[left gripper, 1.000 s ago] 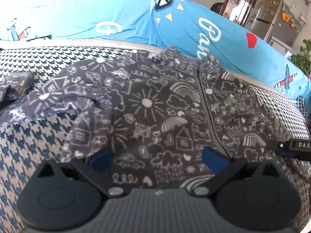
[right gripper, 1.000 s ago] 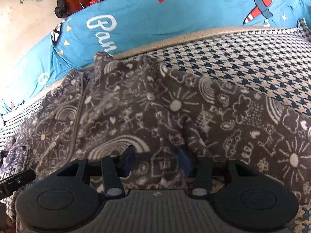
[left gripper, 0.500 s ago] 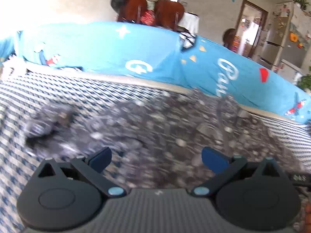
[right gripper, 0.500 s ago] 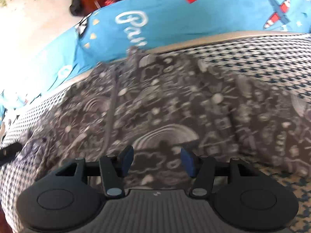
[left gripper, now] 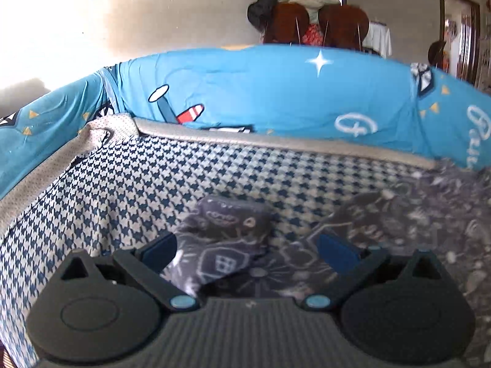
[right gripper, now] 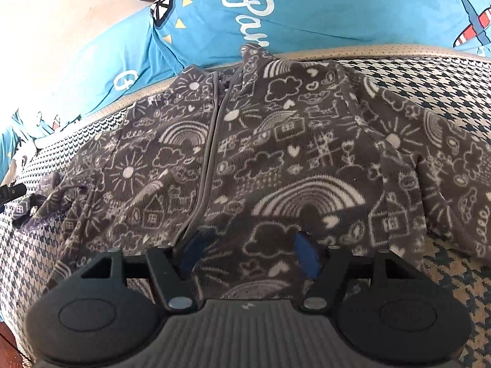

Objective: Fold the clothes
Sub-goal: 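Grasp a grey fleece sleeve with the left gripper and lift it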

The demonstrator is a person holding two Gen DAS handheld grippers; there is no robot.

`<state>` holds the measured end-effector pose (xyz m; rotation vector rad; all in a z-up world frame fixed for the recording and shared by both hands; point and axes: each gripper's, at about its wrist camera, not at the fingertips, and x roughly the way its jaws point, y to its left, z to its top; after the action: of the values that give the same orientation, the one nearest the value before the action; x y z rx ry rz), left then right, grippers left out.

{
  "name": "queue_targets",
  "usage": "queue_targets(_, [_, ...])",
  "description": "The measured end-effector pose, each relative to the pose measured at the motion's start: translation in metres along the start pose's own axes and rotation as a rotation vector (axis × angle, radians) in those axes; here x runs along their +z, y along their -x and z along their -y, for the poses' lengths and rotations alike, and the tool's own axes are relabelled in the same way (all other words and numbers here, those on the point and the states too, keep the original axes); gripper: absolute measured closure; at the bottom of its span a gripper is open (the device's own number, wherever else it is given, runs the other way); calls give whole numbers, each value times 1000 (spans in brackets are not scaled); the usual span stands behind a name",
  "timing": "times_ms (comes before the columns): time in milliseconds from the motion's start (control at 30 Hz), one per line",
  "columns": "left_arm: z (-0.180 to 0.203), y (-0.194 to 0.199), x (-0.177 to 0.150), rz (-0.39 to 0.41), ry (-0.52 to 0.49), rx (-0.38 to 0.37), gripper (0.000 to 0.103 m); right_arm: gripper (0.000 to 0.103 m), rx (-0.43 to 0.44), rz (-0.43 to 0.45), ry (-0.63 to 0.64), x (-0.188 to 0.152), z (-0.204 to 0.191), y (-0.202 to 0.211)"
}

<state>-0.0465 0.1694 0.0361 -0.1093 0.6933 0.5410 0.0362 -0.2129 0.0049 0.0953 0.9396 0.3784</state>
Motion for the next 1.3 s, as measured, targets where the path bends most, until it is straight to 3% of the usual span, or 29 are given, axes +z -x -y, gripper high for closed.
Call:
queue_targets(267, [-4, -32, -5, -68, -28, 25, 21, 34, -11, 0, 14, 0, -2, -4])
queue_targets(367, [-9, -39, -6, -80, 5, 29, 33, 34, -13, 1, 17, 0, -3, -4])
queue_targets(433, [-12, -40, -7, -73, 15, 47, 48, 34, -15, 1, 22, 0, -3, -4])
queue_targets(600, [-24, -29, -13, -38, 77, 158, 66, 33, -18, 1, 32, 1, -3, -6])
queue_targets(700, [-43, -12, -21, -19, 190, 228, 64, 33, -23, 1, 39, 1, -5, -7])
queue_targets(833, [-80, -2, -38, -71, 393, 235, 54, 33, -25, 0, 46, 2, -5, -8])
queue_targets(867, [-84, -1, -40, -77, 395, 246, 51, 33, -23, 1, 46, 2, -4, -8])
queue_targets(933, [-91, 5, -43, -66, 402, 267, 33, 33, -20, 1, 44, 3, -2, -7])
queue_targets(967, [-95, 9, -43, -57, 417, 270, 29, 33, -19, 1, 44, 3, -1, -7])
queue_targets(1100, [-107, 24, -44, -44, 469, 260, 26, 33, -21, 1, 51, 3, -1, -8])
queue_targets(1300, [-128, 49, -33, 48, 518, 349, 20, 33, -22, 3, 57, 2, -2, -7])
